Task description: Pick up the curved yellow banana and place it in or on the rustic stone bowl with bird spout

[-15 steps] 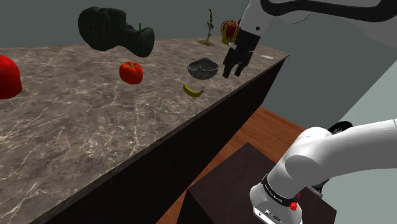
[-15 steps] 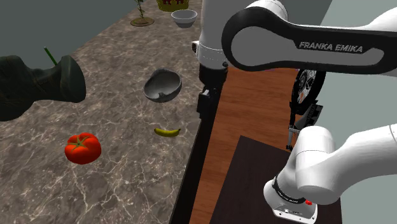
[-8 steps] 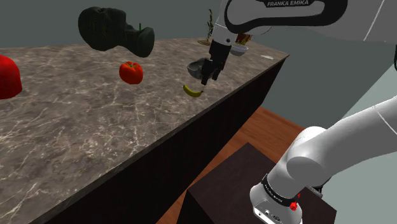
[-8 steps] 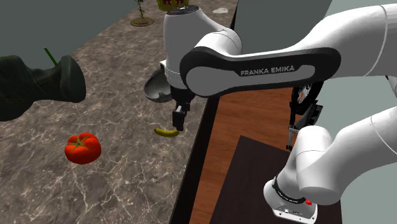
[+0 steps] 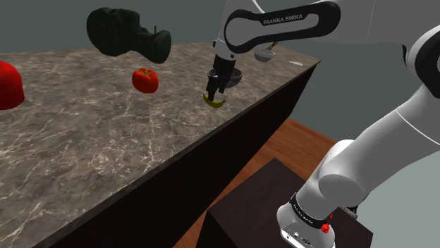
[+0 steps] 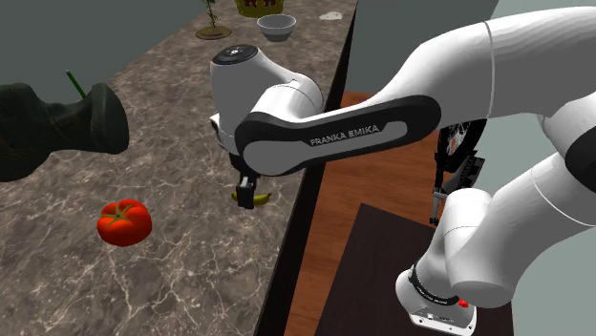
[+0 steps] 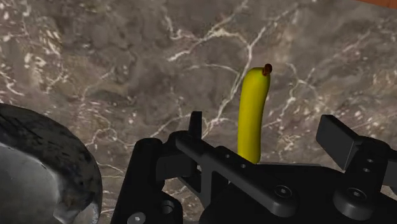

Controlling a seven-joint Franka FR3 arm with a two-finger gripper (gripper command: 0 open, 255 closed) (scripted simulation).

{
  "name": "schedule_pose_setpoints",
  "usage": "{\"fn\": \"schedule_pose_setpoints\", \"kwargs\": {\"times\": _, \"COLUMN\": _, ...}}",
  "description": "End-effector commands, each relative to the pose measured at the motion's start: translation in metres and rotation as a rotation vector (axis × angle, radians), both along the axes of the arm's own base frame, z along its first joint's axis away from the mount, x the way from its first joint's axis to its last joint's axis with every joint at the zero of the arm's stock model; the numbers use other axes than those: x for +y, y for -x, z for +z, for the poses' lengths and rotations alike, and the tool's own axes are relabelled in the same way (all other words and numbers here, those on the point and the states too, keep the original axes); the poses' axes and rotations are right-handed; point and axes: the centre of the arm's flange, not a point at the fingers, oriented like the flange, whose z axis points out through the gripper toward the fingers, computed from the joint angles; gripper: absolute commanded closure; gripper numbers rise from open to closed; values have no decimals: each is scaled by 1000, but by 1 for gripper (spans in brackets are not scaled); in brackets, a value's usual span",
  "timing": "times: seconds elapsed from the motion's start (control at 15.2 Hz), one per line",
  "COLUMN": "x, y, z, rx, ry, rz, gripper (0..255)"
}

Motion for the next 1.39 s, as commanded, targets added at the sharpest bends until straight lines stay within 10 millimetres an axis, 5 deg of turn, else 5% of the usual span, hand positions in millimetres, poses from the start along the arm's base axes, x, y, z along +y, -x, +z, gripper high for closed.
{"fn": "schedule_pose_setpoints", "kwargs": {"times": 0.0, "x": 1, "y": -2, "z": -10, "rx": -1, "ry": 1, "rz": 2, "gripper": 0}}
{"fn": "schedule_pose_setpoints", "kwargs": {"times": 0.26, "x": 1, "y": -3, "z": -29, "rx": -1, "ry": 1, "rz": 2, "gripper": 0}}
{"fn": "schedule_pose_setpoints", "kwargs": {"times": 0.73, "x": 2, "y": -3, "z": -29, "rx": -1, "ry": 1, "rz": 2, "gripper": 0}}
{"fn": "schedule_pose_setpoints", "kwargs": {"times": 0.79, "x": 2, "y": -3, "z": -29, "rx": -1, "ry": 1, "rz": 2, "gripper": 255}}
{"fn": "schedule_pose_setpoints", "kwargs": {"times": 1.32, "x": 2, "y": -3, "z": -29, "rx": -1, "ry": 1, "rz": 2, "gripper": 255}}
